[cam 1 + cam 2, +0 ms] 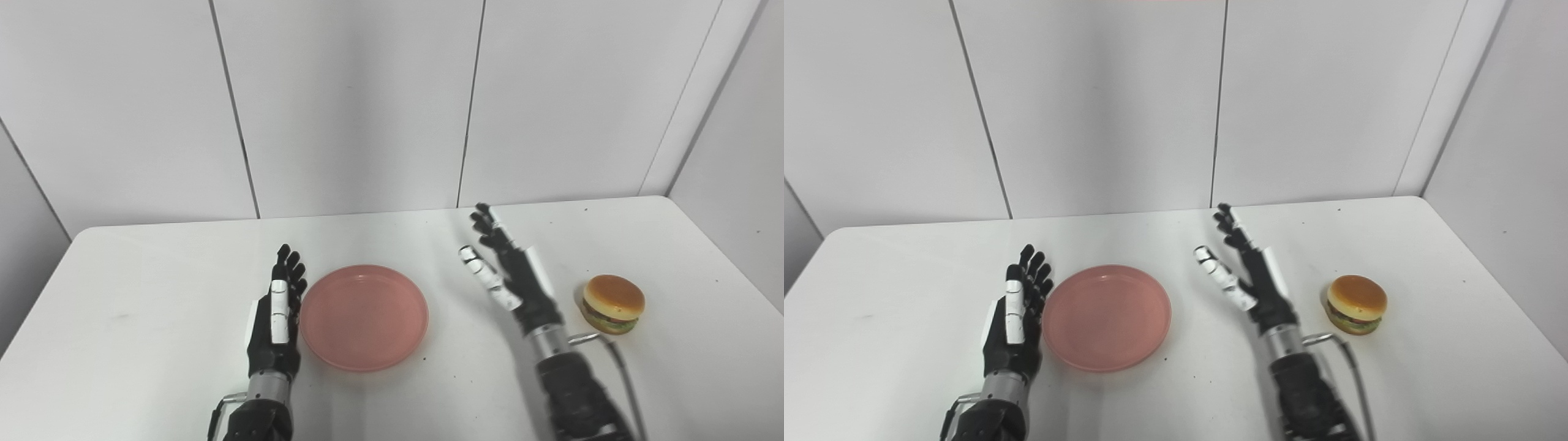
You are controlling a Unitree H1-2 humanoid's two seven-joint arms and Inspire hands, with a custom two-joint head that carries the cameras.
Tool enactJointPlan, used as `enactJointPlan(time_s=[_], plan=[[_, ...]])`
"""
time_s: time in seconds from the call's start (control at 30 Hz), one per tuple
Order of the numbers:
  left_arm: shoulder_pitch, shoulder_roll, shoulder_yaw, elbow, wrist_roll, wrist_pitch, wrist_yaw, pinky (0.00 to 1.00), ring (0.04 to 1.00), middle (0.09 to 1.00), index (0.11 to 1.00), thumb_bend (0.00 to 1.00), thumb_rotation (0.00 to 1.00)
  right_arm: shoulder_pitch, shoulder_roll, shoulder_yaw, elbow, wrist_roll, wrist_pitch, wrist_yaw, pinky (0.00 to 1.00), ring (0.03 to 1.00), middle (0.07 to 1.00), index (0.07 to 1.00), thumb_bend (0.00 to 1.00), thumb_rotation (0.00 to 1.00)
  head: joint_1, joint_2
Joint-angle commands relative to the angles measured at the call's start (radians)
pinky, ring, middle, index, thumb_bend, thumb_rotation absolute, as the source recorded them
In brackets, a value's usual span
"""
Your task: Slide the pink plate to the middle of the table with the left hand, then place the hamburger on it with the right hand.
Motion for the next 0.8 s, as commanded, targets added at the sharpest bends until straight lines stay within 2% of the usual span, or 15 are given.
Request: enactJointPlan(time_s=[0.0,0.07,0.1,0.17,0.23,0.3,0.33,0.4,0.5,0.6,0.77], plan=[[0.047,-0.012,-0.011,0.072,0.025,-0.050,0.012,1.00,1.000,1.000,1.000,0.70,1.00,-0.034,-0.057,-0.011,-0.076,-0.054,0.056,0.022,0.80,0.862,0.878,0.909,0.68,0.70,0.027,-0.008],[0.047,-0.021,-0.012,0.071,0.035,-0.040,0.026,1.00,1.000,1.000,1.000,0.72,1.00,-0.022,-0.102,-0.015,-0.115,-0.130,0.111,0.019,0.79,0.844,0.855,0.874,0.67,0.56,0.040,-0.016],[0.047,-0.028,-0.010,0.070,0.035,-0.033,0.033,1.00,1.000,1.000,1.000,0.72,1.00,-0.016,-0.121,-0.023,-0.133,-0.147,0.149,0.027,0.79,0.844,0.855,0.873,0.67,0.54,0.040,-0.020],[0.046,-0.035,-0.008,0.075,0.036,-0.037,0.044,1.00,1.000,1.000,1.000,0.72,1.00,-0.010,-0.150,-0.038,-0.153,-0.164,0.215,0.045,0.81,0.871,0.877,0.869,0.70,0.43,0.037,-0.023],[0.044,-0.035,-0.009,0.086,0.040,-0.047,0.049,1.00,1.000,1.000,1.000,0.71,1.00,-0.008,-0.174,-0.048,-0.142,-0.190,0.222,0.034,0.79,0.883,0.894,0.863,0.73,0.39,0.024,-0.029],[0.044,-0.032,-0.012,0.088,0.044,-0.050,0.050,1.00,1.000,1.000,1.000,0.70,1.00,-0.008,-0.193,-0.052,-0.137,-0.238,0.228,0.015,0.74,0.846,0.877,0.848,0.77,0.39,0.009,-0.034],[0.045,-0.030,-0.012,0.087,0.046,-0.048,0.049,1.00,1.000,1.000,1.000,0.71,1.00,-0.008,-0.197,-0.056,-0.139,-0.250,0.232,0.011,0.78,0.840,0.867,0.845,0.79,0.36,-0.011,-0.037],[0.047,-0.024,-0.012,0.087,0.047,-0.054,0.045,1.00,1.000,1.000,1.000,0.70,1.00,-0.007,-0.212,-0.066,-0.146,-0.255,0.234,0.019,0.78,0.846,0.870,0.847,0.79,0.33,-0.036,-0.038],[0.047,-0.016,-0.003,0.096,0.028,-0.065,0.031,1.00,1.000,1.000,1.000,0.69,1.00,0.000,-0.238,-0.067,-0.184,-0.296,0.293,0.055,0.79,0.879,0.876,0.853,0.82,0.32,-0.094,-0.040],[0.050,-0.009,0.004,0.099,0.012,-0.067,0.015,1.00,0.995,1.000,1.000,0.69,1.00,0.006,-0.260,-0.061,-0.217,-0.319,0.360,0.102,0.82,0.915,0.890,0.858,0.84,0.32,-0.117,-0.040],[0.050,0.008,0.008,0.104,-0.004,-0.064,-0.004,1.00,0.997,1.000,1.000,0.70,1.00,0.007,-0.270,-0.052,-0.221,-0.321,0.376,0.132,0.80,0.907,0.893,0.872,0.85,0.33,-0.157,-0.043]])
